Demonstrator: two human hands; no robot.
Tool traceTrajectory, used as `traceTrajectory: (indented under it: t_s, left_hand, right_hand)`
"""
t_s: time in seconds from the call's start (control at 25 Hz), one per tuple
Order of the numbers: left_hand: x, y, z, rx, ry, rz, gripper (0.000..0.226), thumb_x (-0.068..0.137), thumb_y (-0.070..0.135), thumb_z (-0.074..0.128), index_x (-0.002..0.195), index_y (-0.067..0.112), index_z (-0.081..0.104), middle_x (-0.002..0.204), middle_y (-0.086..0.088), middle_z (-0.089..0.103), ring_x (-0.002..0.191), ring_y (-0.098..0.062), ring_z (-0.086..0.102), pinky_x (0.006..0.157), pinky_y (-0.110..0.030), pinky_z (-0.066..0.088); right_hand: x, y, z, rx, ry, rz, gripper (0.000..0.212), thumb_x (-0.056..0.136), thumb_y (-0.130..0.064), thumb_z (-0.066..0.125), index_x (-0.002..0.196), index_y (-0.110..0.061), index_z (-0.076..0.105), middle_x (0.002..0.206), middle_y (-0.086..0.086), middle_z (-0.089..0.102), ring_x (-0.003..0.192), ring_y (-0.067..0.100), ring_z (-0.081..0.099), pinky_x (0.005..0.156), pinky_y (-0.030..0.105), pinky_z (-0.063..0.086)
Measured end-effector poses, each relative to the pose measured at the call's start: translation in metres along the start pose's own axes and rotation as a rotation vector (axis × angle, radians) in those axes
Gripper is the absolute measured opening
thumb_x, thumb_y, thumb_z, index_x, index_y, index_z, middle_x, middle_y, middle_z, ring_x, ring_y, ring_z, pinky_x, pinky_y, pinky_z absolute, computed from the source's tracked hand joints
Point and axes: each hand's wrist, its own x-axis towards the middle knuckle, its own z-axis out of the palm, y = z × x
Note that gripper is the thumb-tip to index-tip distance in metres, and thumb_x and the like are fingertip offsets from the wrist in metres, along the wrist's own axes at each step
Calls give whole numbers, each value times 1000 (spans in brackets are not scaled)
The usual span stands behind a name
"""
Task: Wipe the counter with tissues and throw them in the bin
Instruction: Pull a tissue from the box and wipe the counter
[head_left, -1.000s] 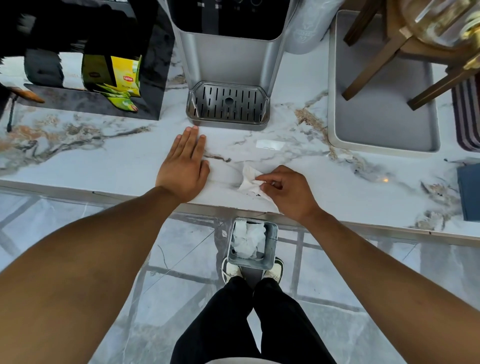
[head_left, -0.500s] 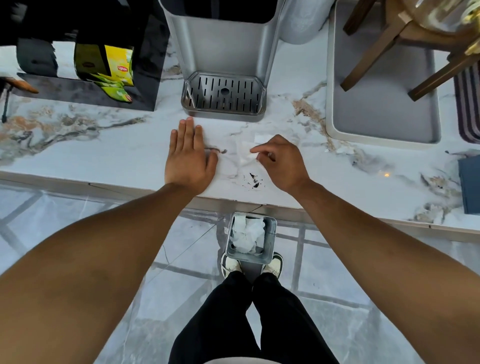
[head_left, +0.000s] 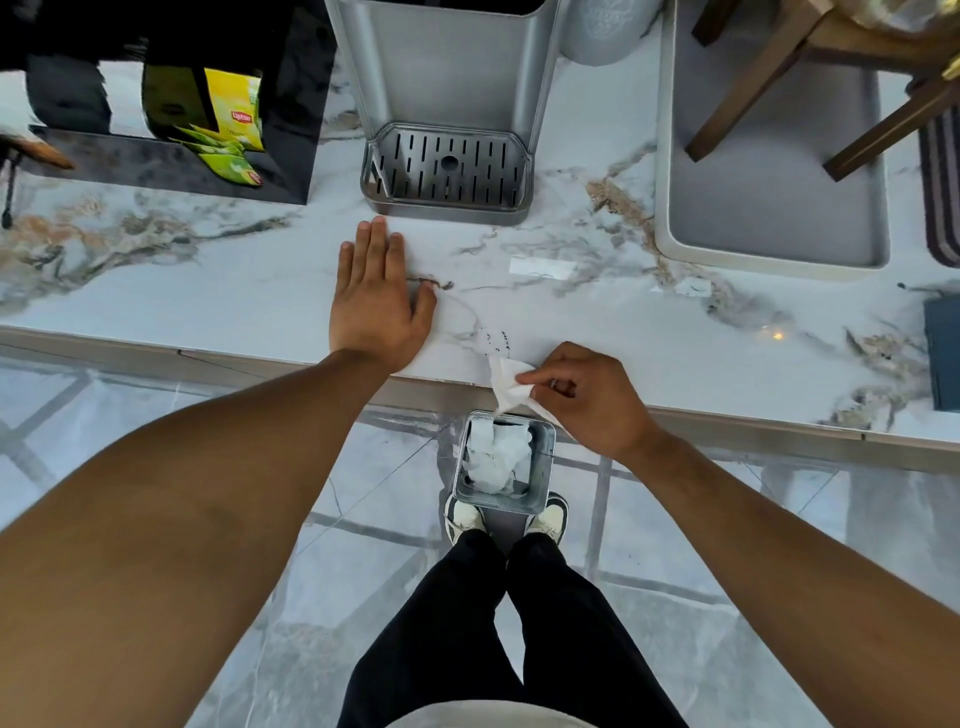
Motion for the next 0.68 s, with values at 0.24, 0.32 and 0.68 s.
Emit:
traceTrajectory:
  t_s: [0.24,0.32,0.68]
  left_hand:
    - [0,0,0,12,1,-7,74,97,48,26,154,1,18,166,-18,8,155,-29,1,126,-47,5]
    - [0,0,1,11,5,-4,73,97,48,26,154,2,18,166,-18,8,155,-29,1,126,-47,5]
    - [2,-3,3,-13,33,-2,72,97,47,28,154,3,22,166,-16,11,155,-27,4,126,-46,7]
  right_hand:
    - [-6,-5,-22,-31,-1,-19,18,83,-6,74,96,-17,80,81,1,64,67,15,61,64,25,46]
    - [21,-11,-30,-21,108,-26,19,84,-5,73,97,-17,80,83,1,63,67,13,61,67,20,45]
    - [133,-37,-7,-159,137,-133,22,92,-7,60,106,-13,77,96,7,60,80,11,55,82,22,45]
